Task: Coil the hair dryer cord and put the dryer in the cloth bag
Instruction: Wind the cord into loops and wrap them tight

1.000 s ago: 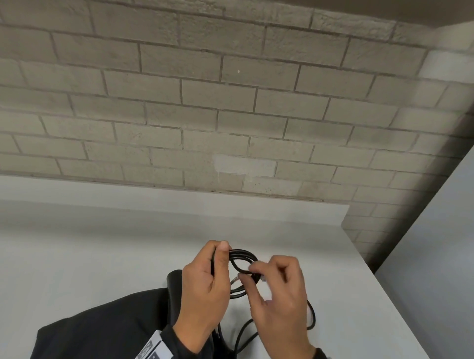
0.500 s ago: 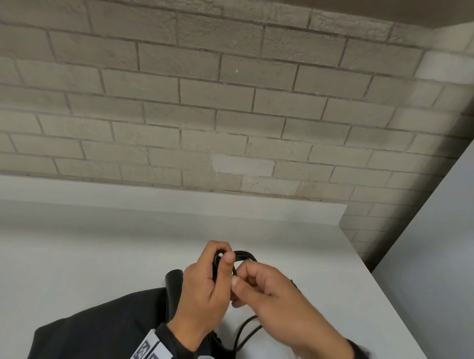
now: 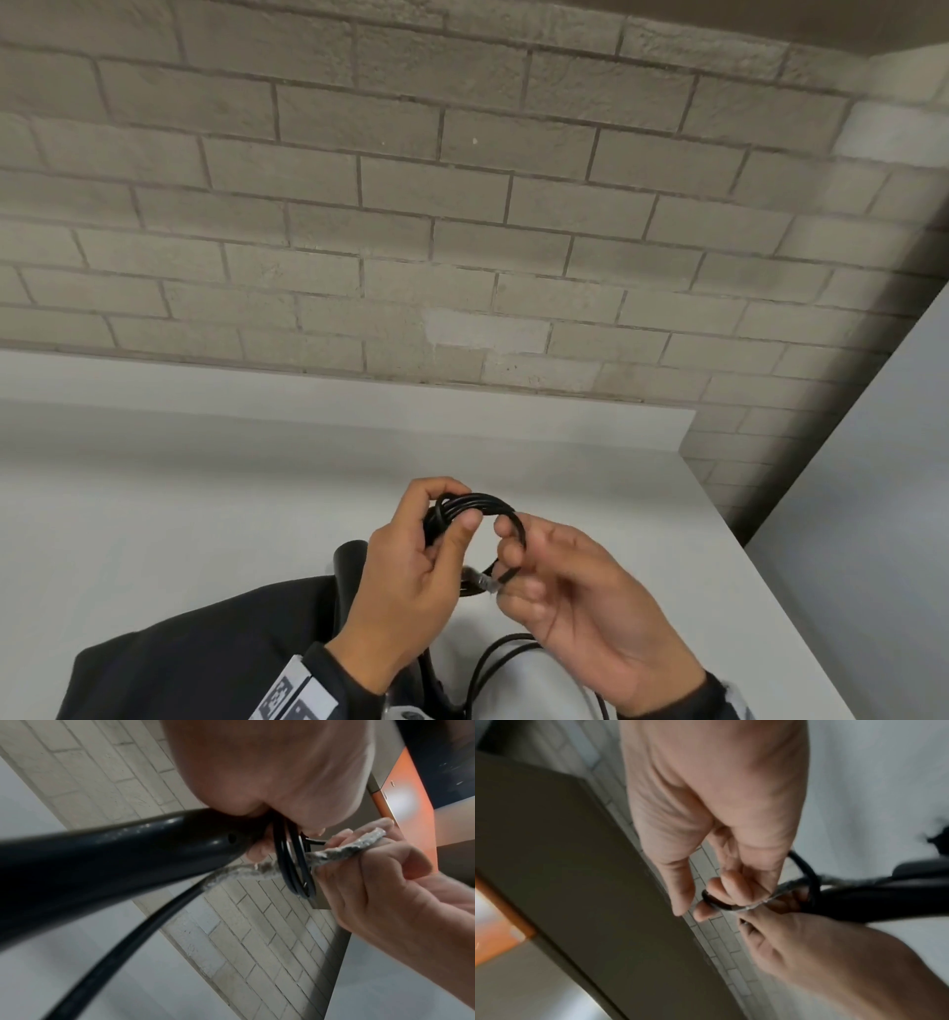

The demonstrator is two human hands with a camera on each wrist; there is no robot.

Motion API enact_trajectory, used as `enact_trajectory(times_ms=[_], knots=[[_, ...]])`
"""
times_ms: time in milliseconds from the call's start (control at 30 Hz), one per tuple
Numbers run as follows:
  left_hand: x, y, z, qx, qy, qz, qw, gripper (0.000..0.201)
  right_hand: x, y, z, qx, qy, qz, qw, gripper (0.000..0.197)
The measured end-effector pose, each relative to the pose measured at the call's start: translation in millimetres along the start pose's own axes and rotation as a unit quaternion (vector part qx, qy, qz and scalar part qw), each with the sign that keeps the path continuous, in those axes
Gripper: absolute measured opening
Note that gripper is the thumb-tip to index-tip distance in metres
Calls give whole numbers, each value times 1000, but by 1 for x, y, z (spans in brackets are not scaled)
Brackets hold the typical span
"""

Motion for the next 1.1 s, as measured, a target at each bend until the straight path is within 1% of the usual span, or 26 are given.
enact_trajectory(times_ms=[67,133,200,267,333,367,433,467,500,533,567,600,667,700,733,800,900,967,1033,1100], knots=[[2,2,-1,7,6,20,1000,14,-2,3,1,-118,65,10,991,33],[2,3,-2,10,16,30,999,11,-4,6,4,-247,131,33,960,32],[2,3,-3,6,28,36,999,10,-8,3,8,-375,193,40,906,32],[2,1,-3,-6,42,33,999,18,-12,0,14,-499,230,59,833,37],[3,0,-4,-16,50,31,998,19,-16,-3,17,-584,269,92,761,41],[4,0,-3,-16,49,33,998,17,-18,-5,17,-608,293,102,731,40],[4,0,-2,1,35,41,999,16,-18,-7,15,-641,328,113,685,32],[4,0,-1,11,25,42,999,16,-18,-7,14,-654,335,115,668,27],[4,-1,0,19,18,44,999,15,-18,-7,14,-662,338,118,659,22],[4,-1,1,22,13,45,999,15,-19,-7,13,-661,335,123,660,19],[4,0,2,25,9,48,998,13,-20,-7,10,-648,326,131,676,20],[3,0,3,28,4,52,998,11,-21,-6,8,-619,306,140,709,21],[4,4,4,38,-7,65,997,8,-21,-2,3,-519,258,145,802,24],[3,6,3,41,-12,73,996,6,-21,-1,1,-466,243,147,838,22],[4,7,2,43,-15,78,996,5,-21,1,-3,-422,235,151,862,17],[4,7,2,48,-19,81,995,5,-23,4,-12,-355,231,160,892,8],[4,5,3,59,-25,73,995,8,-27,6,-22,-256,215,153,930,11],[4,5,2,56,-28,69,996,7,-32,4,-28,-156,188,121,962,14],[2,4,1,60,-38,64,995,9,-37,4,-34,-41,164,91,981,31],[2,1,2,64,-47,54,995,6,-39,8,-36,40,151,78,985,48]])
Point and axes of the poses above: each hand's wrist, its own x-axis towards the middle knuckle, its own y-axis out of the back of the hand, z = x × y, the point moved 7 cm from there along x, towards the middle knuckle
